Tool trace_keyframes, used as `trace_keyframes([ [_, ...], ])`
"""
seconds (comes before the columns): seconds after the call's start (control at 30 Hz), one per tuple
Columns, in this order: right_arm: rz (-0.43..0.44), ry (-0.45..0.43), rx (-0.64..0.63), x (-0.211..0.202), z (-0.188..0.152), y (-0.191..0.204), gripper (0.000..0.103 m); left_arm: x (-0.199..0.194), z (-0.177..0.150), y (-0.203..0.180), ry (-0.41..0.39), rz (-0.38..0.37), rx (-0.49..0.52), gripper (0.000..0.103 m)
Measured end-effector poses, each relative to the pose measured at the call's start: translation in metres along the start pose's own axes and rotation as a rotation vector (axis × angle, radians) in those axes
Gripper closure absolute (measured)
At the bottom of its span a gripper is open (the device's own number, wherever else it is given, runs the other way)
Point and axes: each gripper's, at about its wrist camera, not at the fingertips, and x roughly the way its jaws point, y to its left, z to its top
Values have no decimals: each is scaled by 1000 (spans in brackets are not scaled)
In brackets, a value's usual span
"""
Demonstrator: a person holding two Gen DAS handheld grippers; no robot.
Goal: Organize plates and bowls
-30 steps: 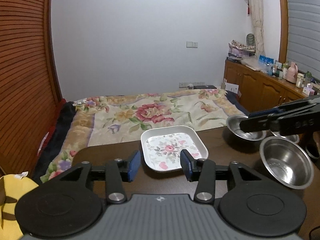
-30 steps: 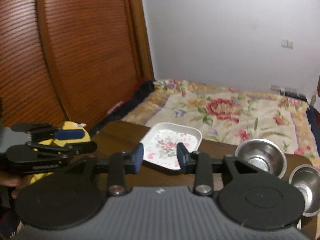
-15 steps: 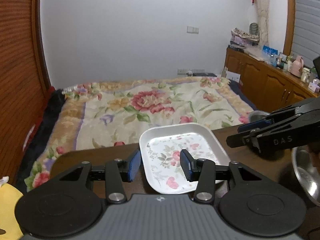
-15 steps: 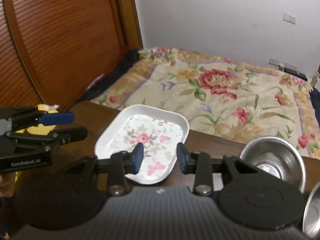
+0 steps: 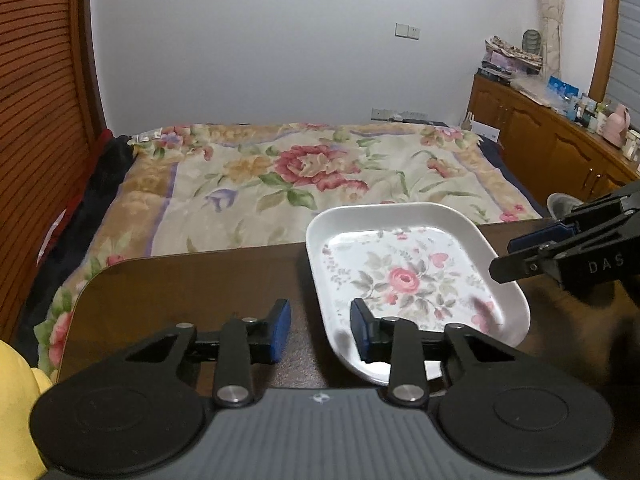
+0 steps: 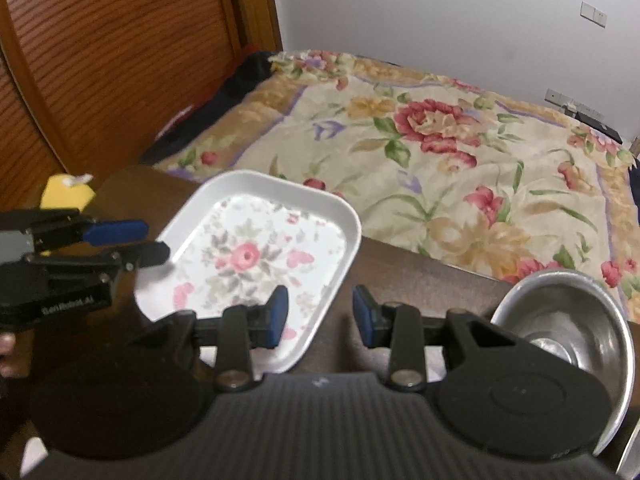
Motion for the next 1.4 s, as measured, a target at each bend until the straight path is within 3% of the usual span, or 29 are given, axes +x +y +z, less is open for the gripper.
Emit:
trace_keyframes([
  [0.43,18,22,1,10,0,-2,78,12,-1,-1,21,-14,-29,89],
  [0.77,10,40,-20,18,0,1,81,15,-1,1,8,-23,-35,89],
  [1.1,60,43,-9,18,-2,-5,83,13,-1,-2,23,-18,-21,91],
  [1.4,67,27,-9,4,-5,2,83,-8,1,-1,15,-24,-30,91],
])
